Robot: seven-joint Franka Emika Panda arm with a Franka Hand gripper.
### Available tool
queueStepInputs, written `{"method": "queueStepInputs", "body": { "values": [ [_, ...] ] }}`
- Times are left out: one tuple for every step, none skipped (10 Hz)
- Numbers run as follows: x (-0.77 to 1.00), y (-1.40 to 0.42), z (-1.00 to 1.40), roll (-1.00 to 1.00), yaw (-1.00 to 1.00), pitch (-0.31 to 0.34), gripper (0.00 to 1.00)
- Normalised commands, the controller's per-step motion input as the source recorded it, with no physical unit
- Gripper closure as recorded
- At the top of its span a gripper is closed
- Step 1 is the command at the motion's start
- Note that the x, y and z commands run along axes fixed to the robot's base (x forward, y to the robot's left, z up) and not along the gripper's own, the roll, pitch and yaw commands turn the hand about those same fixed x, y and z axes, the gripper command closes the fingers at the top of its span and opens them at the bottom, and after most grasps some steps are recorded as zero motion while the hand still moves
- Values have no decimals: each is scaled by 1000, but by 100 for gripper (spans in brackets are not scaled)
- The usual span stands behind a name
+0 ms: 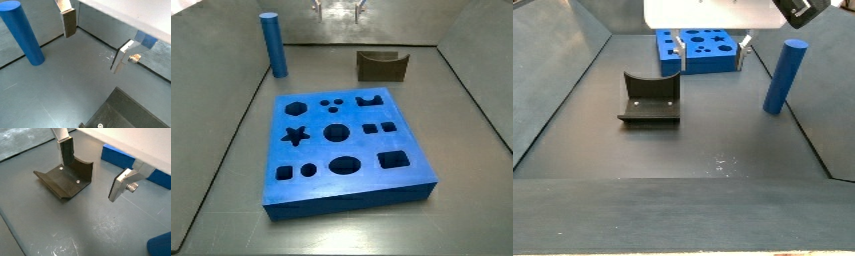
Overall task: Pick up the round object. Move up. Move to above the board. Insert the round object.
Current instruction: Pick up the round object.
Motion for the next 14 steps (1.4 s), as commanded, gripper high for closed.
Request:
{"method": "queueStepInputs", "body": {
  "values": [
    [-31, 0, -11, 0, -9, 0, 0],
    [-9, 0, -69, 0, -29, -3, 0],
    [0, 0, 0, 17, -57, 20, 0],
    [0, 74, -23, -31, 0, 0, 0],
    [-406, -300, 826, 403, -111, 274, 0],
    [-403, -69, 1000, 143, -71, 249, 0],
    [-649, 0, 1000, 126, 0, 211, 0],
    [-954, 0, 877, 377, 3, 271, 0],
    [-1000, 0, 649, 506, 0, 43, 0],
    [-1000, 0, 437, 551, 0, -23, 0],
    [-1000, 0, 183, 446, 0, -126, 0],
    [-697, -74, 0, 0, -74, -386, 0],
    [0, 51, 0, -94, 0, 0, 0],
    [-846, -240, -703, 23, -57, -500, 0]
  ]
}}
